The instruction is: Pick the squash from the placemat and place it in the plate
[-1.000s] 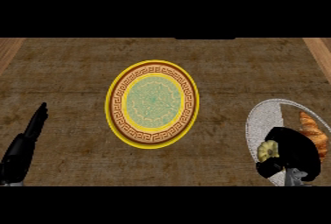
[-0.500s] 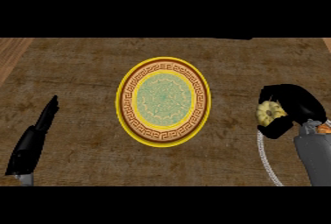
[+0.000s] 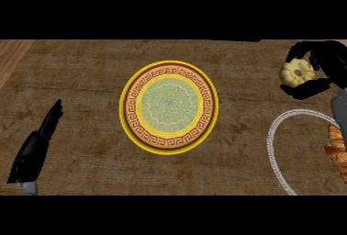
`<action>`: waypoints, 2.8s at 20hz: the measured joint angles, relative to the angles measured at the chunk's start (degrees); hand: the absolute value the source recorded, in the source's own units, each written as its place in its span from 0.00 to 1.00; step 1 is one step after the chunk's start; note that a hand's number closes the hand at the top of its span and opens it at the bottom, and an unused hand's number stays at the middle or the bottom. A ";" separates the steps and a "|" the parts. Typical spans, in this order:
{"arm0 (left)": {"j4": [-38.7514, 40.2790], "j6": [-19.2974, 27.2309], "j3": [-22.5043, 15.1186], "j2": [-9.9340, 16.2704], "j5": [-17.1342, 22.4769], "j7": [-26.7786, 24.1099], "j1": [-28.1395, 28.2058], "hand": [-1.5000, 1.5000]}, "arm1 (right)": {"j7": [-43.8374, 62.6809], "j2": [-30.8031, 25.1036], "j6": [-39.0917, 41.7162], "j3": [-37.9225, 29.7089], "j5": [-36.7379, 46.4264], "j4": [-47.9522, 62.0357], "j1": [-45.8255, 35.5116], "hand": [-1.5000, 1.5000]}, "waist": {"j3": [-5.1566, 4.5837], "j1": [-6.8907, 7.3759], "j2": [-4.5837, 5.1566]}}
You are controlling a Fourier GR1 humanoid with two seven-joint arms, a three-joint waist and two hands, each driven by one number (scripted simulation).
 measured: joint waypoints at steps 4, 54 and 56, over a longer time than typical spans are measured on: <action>0.83 0.05 0.84 0.32 0.01 -0.27 0.52 0.50 | -8.51 0.87 -1.77 -1.73 -4.31 1.39 -3.79 1.00 | -0.08 -1.33 -0.46; 1.97 -1.43 2.97 -1.36 -1.99 -1.45 0.34 0.50 | 14.84 27.18 -18.08 33.42 -41.21 18.51 -21.82 0.00 | -0.19 -1.44 -0.69; 1.70 -1.59 3.34 -1.10 -1.81 -1.46 0.55 0.50 | 13.55 27.18 -20.05 30.46 -43.07 19.24 -21.98 0.00 | -0.19 -1.71 -0.69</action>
